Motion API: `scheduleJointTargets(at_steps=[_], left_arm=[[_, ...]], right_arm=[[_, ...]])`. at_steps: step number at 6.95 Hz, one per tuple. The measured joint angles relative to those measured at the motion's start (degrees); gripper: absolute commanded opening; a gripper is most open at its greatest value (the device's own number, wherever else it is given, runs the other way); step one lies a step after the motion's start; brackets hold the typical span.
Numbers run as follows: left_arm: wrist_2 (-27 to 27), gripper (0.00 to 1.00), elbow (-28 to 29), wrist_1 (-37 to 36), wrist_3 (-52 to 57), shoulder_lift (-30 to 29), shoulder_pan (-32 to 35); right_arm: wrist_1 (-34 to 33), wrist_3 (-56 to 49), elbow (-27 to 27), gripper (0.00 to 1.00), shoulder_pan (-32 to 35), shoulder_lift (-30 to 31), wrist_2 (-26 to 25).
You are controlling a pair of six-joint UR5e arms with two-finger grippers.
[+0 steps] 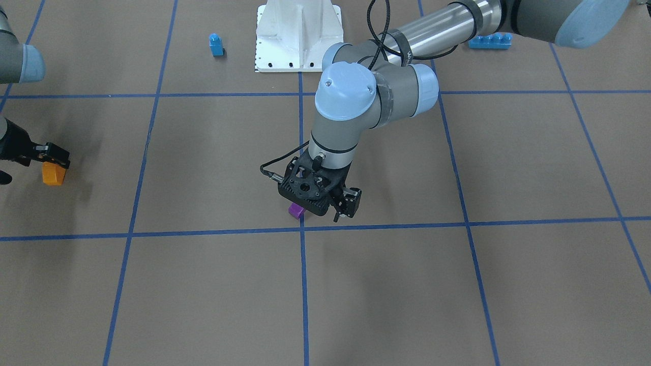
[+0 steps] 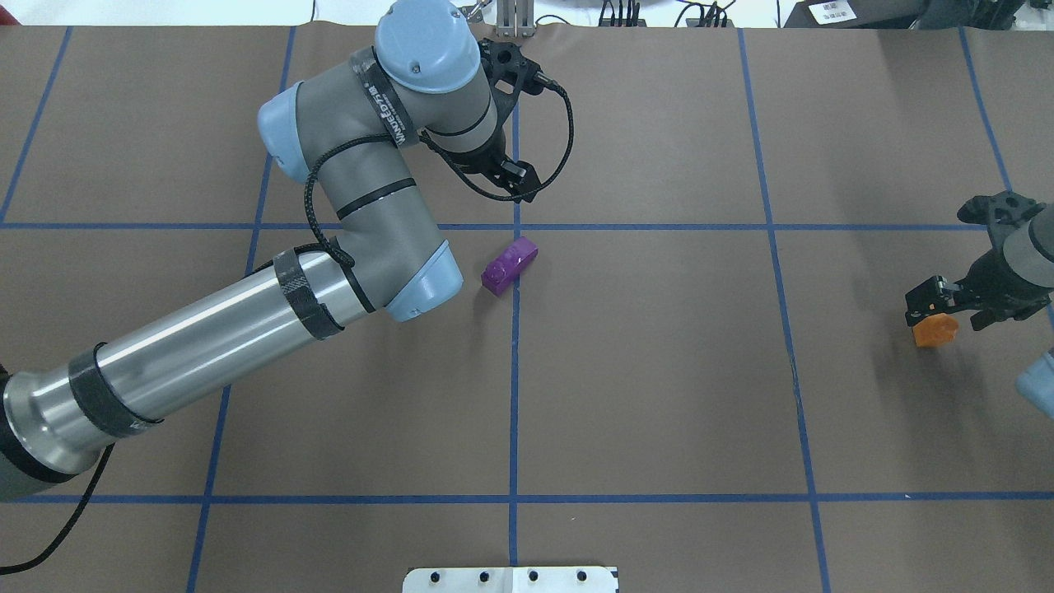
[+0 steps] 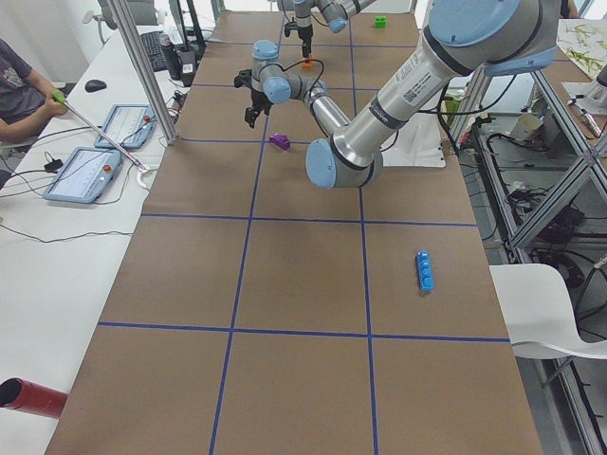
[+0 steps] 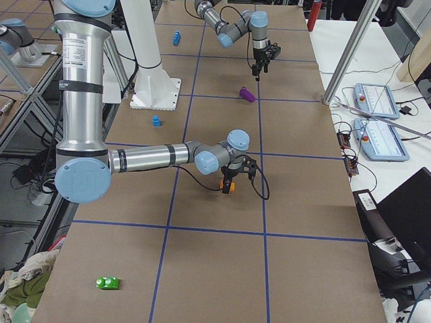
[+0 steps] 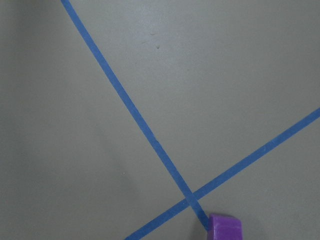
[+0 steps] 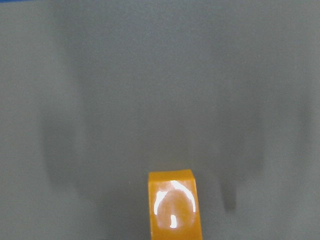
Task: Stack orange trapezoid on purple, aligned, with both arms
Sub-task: 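Grasp the orange trapezoid with the right gripper while the left arm withdraws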
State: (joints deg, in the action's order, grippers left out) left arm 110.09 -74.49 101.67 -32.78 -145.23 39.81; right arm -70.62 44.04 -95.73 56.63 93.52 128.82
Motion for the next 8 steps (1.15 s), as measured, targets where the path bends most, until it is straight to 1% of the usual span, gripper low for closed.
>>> scheduleJointTargets(at_steps=[1, 3, 7, 8], left_arm=[[0.02, 1.0, -0.01, 0.01, 0.0, 0.02, 0.0], [0.03, 1.0, -0.03, -0.01, 0.0, 0.09, 0.0], [0.02, 1.0, -0.04, 0.02, -0.02, 0.2, -0.04], [-0.02, 1.0, -0.03, 0.02, -0.05, 0.23, -0.1]], right_arm=[[0.03, 0.03, 0.0, 0.74, -0.34, 0.15, 0.02], [-0.02, 0.06, 0.29, 0.65, -0.97, -0.32, 0.08], [-0.09, -0.13, 0.88, 0.66, -1.25, -0.74, 0.04], [-0.07, -0.21, 1.09, 0.63, -1.25, -0.8, -0.08]])
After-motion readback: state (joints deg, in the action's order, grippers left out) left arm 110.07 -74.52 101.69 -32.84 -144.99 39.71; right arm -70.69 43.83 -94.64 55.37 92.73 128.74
